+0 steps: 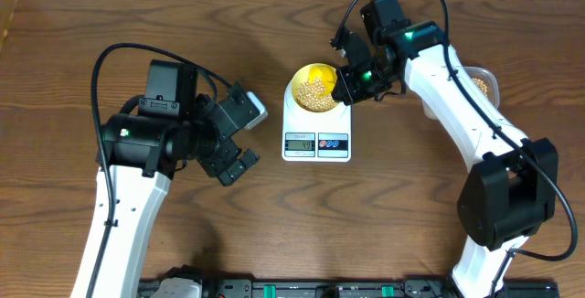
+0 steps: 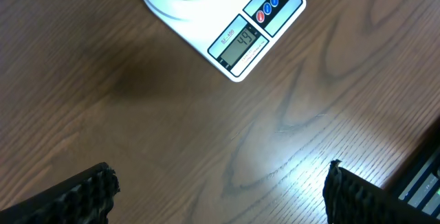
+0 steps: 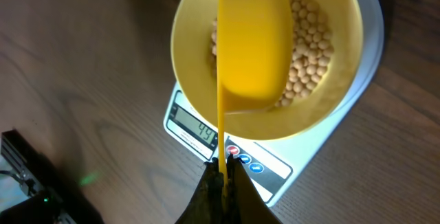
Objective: Scoop item into bowl and weigh 50g on scale
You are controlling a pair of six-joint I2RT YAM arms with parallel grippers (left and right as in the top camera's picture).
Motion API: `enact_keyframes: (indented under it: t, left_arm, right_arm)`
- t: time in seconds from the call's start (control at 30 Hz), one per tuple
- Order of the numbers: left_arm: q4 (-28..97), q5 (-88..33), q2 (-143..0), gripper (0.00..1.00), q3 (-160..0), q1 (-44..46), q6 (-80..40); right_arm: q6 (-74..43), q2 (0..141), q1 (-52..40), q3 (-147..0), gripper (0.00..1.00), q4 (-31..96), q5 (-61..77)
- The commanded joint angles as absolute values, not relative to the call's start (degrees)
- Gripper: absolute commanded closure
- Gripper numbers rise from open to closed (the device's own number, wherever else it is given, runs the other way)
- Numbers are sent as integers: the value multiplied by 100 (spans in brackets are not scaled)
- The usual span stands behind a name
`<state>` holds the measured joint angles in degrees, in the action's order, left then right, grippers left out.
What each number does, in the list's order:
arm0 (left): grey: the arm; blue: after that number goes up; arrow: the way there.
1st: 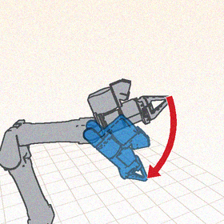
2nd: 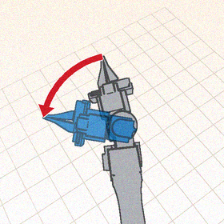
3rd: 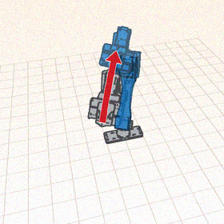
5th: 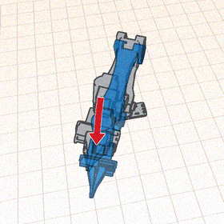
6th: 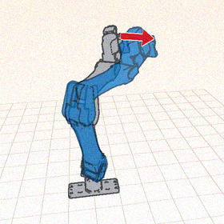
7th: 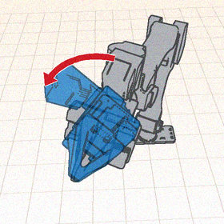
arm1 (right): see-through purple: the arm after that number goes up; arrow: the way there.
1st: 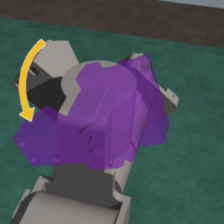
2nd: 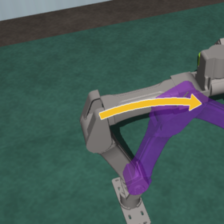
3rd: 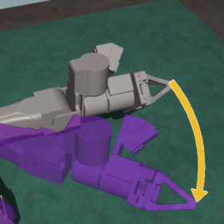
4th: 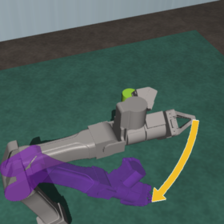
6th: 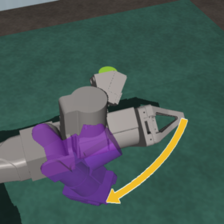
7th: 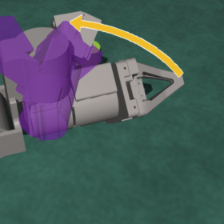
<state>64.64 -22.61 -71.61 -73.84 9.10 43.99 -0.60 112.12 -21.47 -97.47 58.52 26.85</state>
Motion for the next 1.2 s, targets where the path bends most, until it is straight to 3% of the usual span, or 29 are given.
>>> enact_keyframes:
  t: [0.0, 0.4, 0.5, 0.6, 1.17]
  left_arm:
    - [6488, -2353, -7159, 2, -7338, 891, 4499]
    - [6488, -2351, -7159, 2, -7336, 891, 4499]
    - [6488, -2351, -7159, 2, -7336, 891, 4499]
    - [6488, -2353, -7159, 2, -7336, 891, 4499]
    - [6488, -2353, -7159, 2, -7338, 891, 4499]
  right_arm:
    - [-16, 11166, -2161, -9856, 99, 5837, 2810]
    - [-213, 11172, -2180, -9856, 99, 5889, 2427]
    - [-126, 11159, -2167, -9856, 99, 5778, 2869]
    - [-357, 11168, -2178, -9856, 99, 5881, 2261]
    - [-231, 11166, -1872, -9856, 99, 5660, 3586]
